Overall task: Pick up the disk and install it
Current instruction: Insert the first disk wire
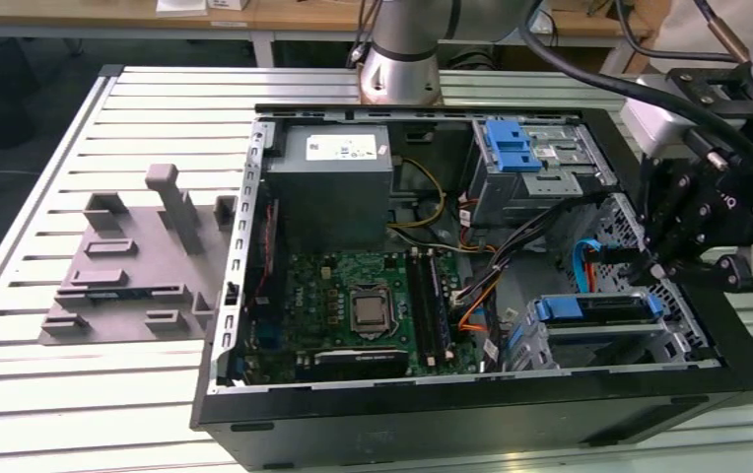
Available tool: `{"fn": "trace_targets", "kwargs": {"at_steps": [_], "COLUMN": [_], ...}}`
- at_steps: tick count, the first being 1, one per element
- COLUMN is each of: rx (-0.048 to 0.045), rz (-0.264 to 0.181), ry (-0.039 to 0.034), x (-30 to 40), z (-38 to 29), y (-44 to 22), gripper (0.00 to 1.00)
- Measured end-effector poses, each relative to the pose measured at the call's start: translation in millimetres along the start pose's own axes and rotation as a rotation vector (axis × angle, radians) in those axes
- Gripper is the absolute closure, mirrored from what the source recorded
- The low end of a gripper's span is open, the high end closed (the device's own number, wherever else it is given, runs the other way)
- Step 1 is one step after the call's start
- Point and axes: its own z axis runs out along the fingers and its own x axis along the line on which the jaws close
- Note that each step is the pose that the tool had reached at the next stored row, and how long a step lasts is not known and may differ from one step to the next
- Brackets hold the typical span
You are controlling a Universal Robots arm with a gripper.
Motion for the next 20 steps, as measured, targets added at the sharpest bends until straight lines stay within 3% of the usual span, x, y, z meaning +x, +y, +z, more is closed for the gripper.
{"fn": "trace_targets", "kwargs": {"at_steps": [15, 20], "rx": [0.0075, 0.0078], "rz": [0.000, 0.000], "ry": [-0.0001, 0.0055], "x": [-23.2, -30.2], "z": [-0.7, -0.7], "y": [-5.5, -5.3], "gripper": [0.89, 0.89]}}
